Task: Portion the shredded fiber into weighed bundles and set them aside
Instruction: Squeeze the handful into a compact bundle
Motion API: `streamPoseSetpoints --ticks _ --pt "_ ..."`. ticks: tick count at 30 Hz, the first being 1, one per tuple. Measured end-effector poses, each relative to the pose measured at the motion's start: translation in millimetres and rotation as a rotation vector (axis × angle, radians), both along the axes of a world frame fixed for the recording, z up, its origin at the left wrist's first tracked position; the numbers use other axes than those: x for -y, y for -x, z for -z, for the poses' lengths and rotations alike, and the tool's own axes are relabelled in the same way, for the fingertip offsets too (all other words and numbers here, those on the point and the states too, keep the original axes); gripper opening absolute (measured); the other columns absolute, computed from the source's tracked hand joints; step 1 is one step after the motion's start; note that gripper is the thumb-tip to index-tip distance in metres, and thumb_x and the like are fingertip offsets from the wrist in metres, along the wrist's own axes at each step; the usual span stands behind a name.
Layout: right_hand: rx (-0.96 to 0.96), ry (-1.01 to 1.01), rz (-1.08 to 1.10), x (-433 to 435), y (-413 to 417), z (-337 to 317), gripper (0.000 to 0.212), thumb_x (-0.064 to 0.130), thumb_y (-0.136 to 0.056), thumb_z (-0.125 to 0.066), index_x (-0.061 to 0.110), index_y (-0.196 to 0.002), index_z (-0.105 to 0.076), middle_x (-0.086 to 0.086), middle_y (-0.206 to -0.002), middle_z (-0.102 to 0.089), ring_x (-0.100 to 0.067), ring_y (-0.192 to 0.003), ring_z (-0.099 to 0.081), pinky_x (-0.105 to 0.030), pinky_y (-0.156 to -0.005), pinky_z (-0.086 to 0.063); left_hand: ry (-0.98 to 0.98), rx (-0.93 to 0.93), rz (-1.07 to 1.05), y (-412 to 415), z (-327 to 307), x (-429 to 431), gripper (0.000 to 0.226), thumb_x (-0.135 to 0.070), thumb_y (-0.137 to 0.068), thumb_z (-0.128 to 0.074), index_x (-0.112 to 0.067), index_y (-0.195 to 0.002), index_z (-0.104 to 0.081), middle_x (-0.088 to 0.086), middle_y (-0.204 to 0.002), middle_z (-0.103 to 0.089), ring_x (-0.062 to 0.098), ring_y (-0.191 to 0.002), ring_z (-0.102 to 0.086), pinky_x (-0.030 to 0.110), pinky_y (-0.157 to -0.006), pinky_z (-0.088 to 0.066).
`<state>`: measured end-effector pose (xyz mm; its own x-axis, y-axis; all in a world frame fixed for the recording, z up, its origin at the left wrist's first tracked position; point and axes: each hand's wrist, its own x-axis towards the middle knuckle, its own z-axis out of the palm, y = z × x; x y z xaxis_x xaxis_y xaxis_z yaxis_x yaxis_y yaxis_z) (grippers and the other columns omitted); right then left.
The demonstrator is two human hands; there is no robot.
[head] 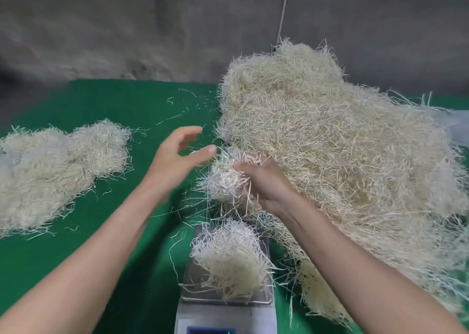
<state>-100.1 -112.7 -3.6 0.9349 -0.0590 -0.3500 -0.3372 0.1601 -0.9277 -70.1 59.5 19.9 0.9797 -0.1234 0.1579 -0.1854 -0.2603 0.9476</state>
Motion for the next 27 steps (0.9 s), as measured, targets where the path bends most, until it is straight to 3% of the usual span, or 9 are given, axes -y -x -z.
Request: streamPoseSetpoints --ticks 3,7,10,12,15,19,23,25,27 --pt "0.052 -0.21 0.071 -10.3 9.4 -8.1 0.026 0.013 -0.08 -0.069 0.005 -0.101 -0.055 -0.016 -0.105 -0.065 -0.014 -0.072 -0.063 -0.02 -0.058 -0.051 0.398 -0.57 0.344 14.4 15.5 2.6 0.078 -0.053 -0.071 -0.063 -0.024 -0.14 -0.041 0.004 -0.147 -0.036 0.026 -0.133 -0.036 0.061 -0.105 -0.029" --pt "0.098 -0.078 0.136 -20.1 16.9 -2.0 0.041 0.016 -0.082 -0.068 0.013 -0.12 -0.052 -0.01 -0.107 -0.065 -0.019 -0.106 -0.062 -0.024 -0.079 -0.05 0.64 -0.712 0.44 28.2 25.2 10.5 0.046 -0.041 -0.074 -0.066 -0.016 -0.112 -0.066 0.013 -0.12 -0.063 0.034 -0.114 -0.056 0.052 -0.084 -0.053" --pt "0.172 0.199 0.11 -18.2 29.6 11.0 0.039 0.014 -0.084 -0.067 0.027 -0.118 -0.051 0.007 -0.093 -0.064 0.007 -0.078 -0.062 -0.007 -0.057 -0.046 0.387 -0.566 0.286 36.8 35.2 13.2 0.045 -0.025 -0.076 -0.066 -0.02 -0.119 -0.058 -0.002 -0.124 -0.056 0.013 -0.112 -0.056 0.034 -0.096 -0.045" --pt "0.122 0.27 0.052 -11.2 39.5 21.9 0.041 0.018 -0.083 -0.069 0.027 -0.119 -0.052 0.004 -0.101 -0.064 0.0 -0.073 -0.063 -0.012 -0.058 -0.049 0.273 -0.539 0.197 39.7 47.4 9.0 0.06 -0.022 -0.073 -0.07 -0.017 -0.128 -0.049 -0.01 -0.128 -0.049 0.013 -0.121 -0.049 0.034 -0.107 -0.036" --pt "0.074 0.243 -0.022 3.0 55.9 33.7 0.031 0.008 -0.077 -0.072 0.027 -0.099 -0.059 0.006 -0.107 -0.057 -0.007 -0.078 -0.063 -0.013 -0.059 -0.05 0.23 -0.507 0.198 41.6 65.6 0.1 0.068 -0.021 -0.066 -0.076 -0.009 -0.129 -0.052 0.006 -0.13 -0.056 0.016 -0.118 -0.055 0.036 -0.109 -0.034" --pt "0.096 0.413 0.084 11.9 67.0 53.0 0.025 0.005 -0.073 -0.075 0.017 -0.088 -0.06 0.01 -0.11 -0.056 -0.008 -0.097 -0.054 -0.022 -0.077 -0.05 -0.025 -0.395 0.162 44.2 94.9 -2.5 0.058 -0.016 -0.076 -0.077 -0.01 -0.128 -0.054 -0.001 -0.118 -0.059 0.02 -0.107 -0.059 0.03 -0.092 -0.043" --pt "0.076 0.668 0.038 6.4 69.5 77.1 0.013 0.015 -0.078 -0.075 0.019 -0.085 -0.064 0.004 -0.109 -0.061 -0.02 -0.099 -0.059 -0.033 -0.095 -0.045 -0.191 -0.213 0.157 46.8 123.3 -0.5 0.019 -0.019 -0.077 -0.077 -0.008 -0.084 -0.064 -0.003 -0.074 -0.062 0.013 -0.064 -0.053 0.032 -0.071 -0.043" --pt "0.118 1.011 0.029 7.3 70.7 90.4 0.014 0.025 -0.08 -0.074 0.018 -0.09 -0.068 0.003 -0.101 -0.062 -0.019 -0.099 -0.057 -0.033 -0.095 -0.042 -0.289 -0.168 0.123 45.4 135.4 -0.6 0.018 -0.025 -0.077 -0.076 -0.013 -0.076 -0.064 -0.004 -0.071 -0.06 0.01 -0.067 -0.048 0.036 -0.079 -0.043" --pt "0.189 1.253 0.044 5.9 74.0 98.0 0.018 0.033 -0.08 -0.072 0.02 -0.092 -0.07 0.006 -0.099 -0.056 -0.013 -0.102 -0.047 -0.033 -0.099 -0.034 -0.465 -0.124 0.074 43.8 143.2 -0.4 0.022 -0.033 -0.077 -0.075 -0.016 -0.088 -0.068 -0.01 -0.092 -0.058 0.008 -0.089 -0.043 0.032 -0.09 -0.027"
